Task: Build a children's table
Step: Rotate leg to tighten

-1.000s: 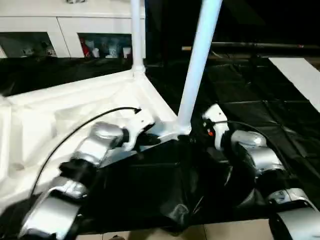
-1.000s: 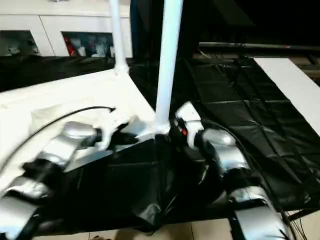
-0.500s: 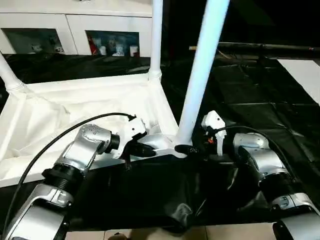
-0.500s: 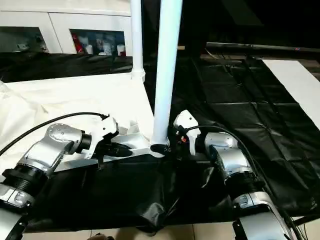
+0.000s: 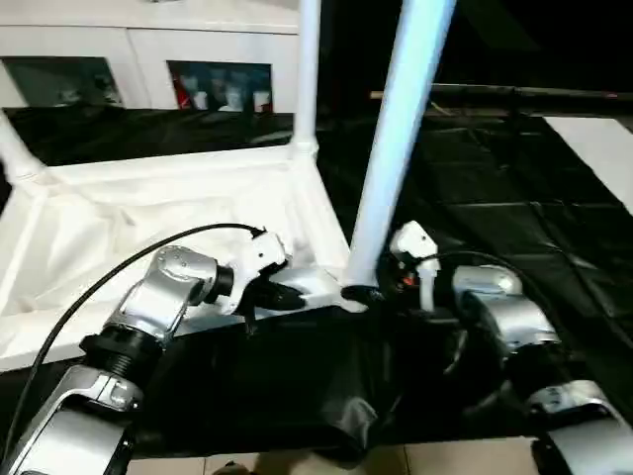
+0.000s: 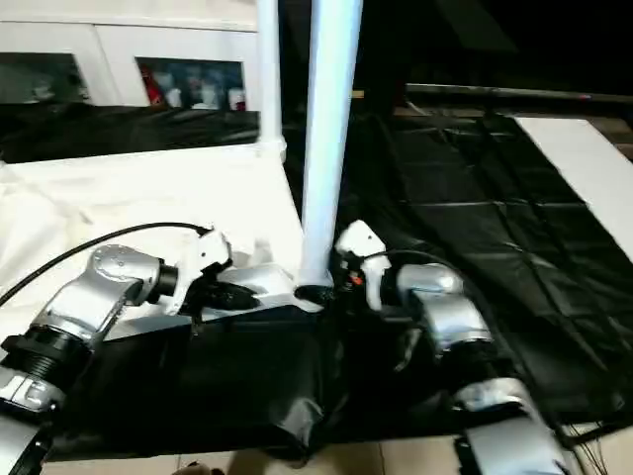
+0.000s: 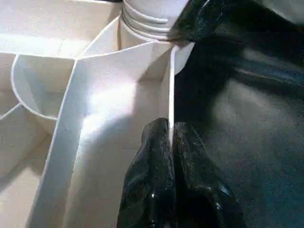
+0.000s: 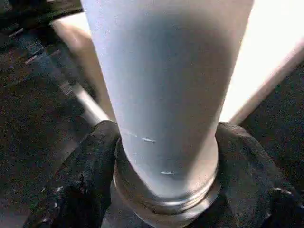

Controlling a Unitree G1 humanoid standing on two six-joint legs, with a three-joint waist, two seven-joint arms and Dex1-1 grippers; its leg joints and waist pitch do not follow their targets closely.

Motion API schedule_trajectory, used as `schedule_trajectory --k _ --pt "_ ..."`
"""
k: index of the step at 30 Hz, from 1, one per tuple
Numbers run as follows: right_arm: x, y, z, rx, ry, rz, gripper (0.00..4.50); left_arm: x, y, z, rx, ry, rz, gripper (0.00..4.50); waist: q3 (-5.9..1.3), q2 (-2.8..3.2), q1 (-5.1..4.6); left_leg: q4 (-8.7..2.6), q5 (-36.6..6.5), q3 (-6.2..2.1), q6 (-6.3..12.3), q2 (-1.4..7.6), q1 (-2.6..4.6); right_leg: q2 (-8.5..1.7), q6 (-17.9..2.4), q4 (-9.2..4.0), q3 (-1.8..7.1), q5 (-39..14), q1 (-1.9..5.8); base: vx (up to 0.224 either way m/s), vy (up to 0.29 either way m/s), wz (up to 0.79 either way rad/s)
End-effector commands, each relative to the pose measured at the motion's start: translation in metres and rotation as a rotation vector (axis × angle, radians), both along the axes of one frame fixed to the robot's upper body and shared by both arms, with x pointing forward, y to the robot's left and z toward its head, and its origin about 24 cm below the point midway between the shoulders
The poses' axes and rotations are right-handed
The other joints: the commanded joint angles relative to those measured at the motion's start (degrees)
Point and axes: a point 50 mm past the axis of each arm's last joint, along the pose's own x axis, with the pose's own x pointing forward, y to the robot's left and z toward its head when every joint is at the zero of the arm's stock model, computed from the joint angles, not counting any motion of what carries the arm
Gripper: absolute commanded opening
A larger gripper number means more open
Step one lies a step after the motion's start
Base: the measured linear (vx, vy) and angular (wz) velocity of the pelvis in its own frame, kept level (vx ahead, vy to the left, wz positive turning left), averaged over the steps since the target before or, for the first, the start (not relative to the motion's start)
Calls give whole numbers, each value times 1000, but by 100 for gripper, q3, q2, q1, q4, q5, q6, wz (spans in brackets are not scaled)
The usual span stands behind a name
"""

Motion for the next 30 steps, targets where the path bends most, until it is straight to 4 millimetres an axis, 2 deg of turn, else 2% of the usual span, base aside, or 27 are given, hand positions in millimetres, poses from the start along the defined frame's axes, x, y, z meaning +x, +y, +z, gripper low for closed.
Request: schedule_trajectory --k 1,2,3,4,5,6,8,9,10,13,14,17,18,19,20,21,23,25,26,28,30 --pt "8 -5 -6 -22 22 -187 274 3 -7 -16 31 37 103 0 -314 54 -15 -324 -1111 -45 20 117 133 -358 -1405 -410 157 -431 223 0 0 0" --pt "8 -5 -6 -21 23 -196 273 4 -8 -16 31 34 113 0 -306 49 -20 -342 -1237 -62 -59 117 135 -362 -1348 -427 156 -658 234 0 0 0" --pt "10 -1 -11 -12 44 -282 273 12 -14 -17 34 13 189 0 -310 70 -20 -346 -1291 -67 -83 122 148 -366 -1325 -436 158 -753 231 0 0 0" --pt "10 1 -14 -6 57 -326 271 15 -17 -17 34 6 223 0 -289 54 -40 -348 -1337 -49 -134 103 151 -348 -1261 -466 171 -867 209 0 0 0" --pt "11 5 -18 9 78 -401 271 21 -22 -17 36 -10 277 0 -299 67 -32 -359 -1399 -70 -165 116 165 -364 -1243 -465 168 -968 212 0 0 0" --pt "11 7 -18 18 81 -423 271 23 -24 -16 38 -19 291 0 -295 51 -37 -361 -1496 -64 -196 113 184 -370 -1188 -498 173 -1171 193 0 0 0" --pt "14 16 -22 47 113 -551 270 31 -35 -14 38 -65 340 0 -304 59 -22 -368 -1470 -73 -194 114 178 -373 -1131 -514 177 -1163 188 0 0 0" --pt "14 16 -22 47 113 -551 270 31 -35 -14 38 -65 340 0 -311 60 -23 -371 -1453 -78 -205 115 175 -375 -1135 -498 175 -1105 196 0 0 0" --pt "16 22 -24 40 135 -614 270 33 -41 -13 39 -79 350 0 -319 34 -21 -370 -1349 -82 -183 109 145 -370 -1136 -479 168 -928 226 0 0 0" --pt "17 32 -21 34 127 -594 270 33 -46 -13 44 -82 325 0 -325 56 -11 -361 -1271 -77 -125 109 140 -377 -1156 -467 166 -700 228 0 0 0" --pt "17 33 -21 33 125 -590 270 33 -46 -13 44 -82 322 0 -330 50 -17 -361 -1220 -80 -94 104 126 -371 -1153 -456 160 -618 246 0 0 0" --pt "19 33 -18 28 106 -583 270 32 -44 -14 54 -88 304 0 -319 56 -14 -367 -1256 -78 -66 112 131 -377 -1179 -464 160 -593 238 0 0 0" --pt "20 34 -16 64 106 -582 305 32 -43 -15 57 -86 299 0 -315 53 -12 -367 -1295 -75 -65 110 132 -378 -1175 -474 161 -647 236 0 0 0" --pt "20 34 -14 91 106 -582 305 32 -43 -15 58 -85 295 0 -313 51 -13 -368 -1356 -73 -67 112 141 -382 -1165 -482 166 -740 231 0 0 0" --pt "21 34 -10 130 96 -578 326 31 -43 -15 61 -85 284 0 -312 15 -7 -374 -1354 -74 -60 115 135 -387 -1154 -488 165 -795 238 0 0 0" --pt "21 34 -9 139 93 -575 342 31 -43 -15 62 -84 281 0 -311 29 2 -375 -1348 -78 -56 119 138 -393 -1153 -483 168 -810 235 0 0 0" --pt "21 34 -6 157 83 -557 345 31 -43 -15 60 -83 271 0 -307 22 8 -378 -1303 -76 -21 119 128 -396 -1140 -485 170 -816 236 0 0 0" --pt "21 31 0 138 35 -542 360 30 -43 -15 52 -89 252 0 -306 11 7 -385 -1284 -81 2 123 119 -392 -1098 -484 165 -815 238 0 0 0" --pt "22 27 5 118 -6 -536 385 30 -44 -15 43 -93 240 0 -301 24 1 -391 -1264 -85 -9 122 115 -393 -1085 -489 163 -831 240 0 0 0" --pt "22 25 6 116 -17 -535 385 30 -45 -15 41 -93 238 0 -305 15 -2 -386 -1269 -81 -17 123 123 -394 -1091 -489 165 -839 238 0 0 0" --pt "19 10 15 127 -51 -519 385 30 -50 -9 -5 -139 219 0 -284 14 5 -387 -1285 -69 5 115 120 -374 -1027 -516 174 -902 243 0 0 0"
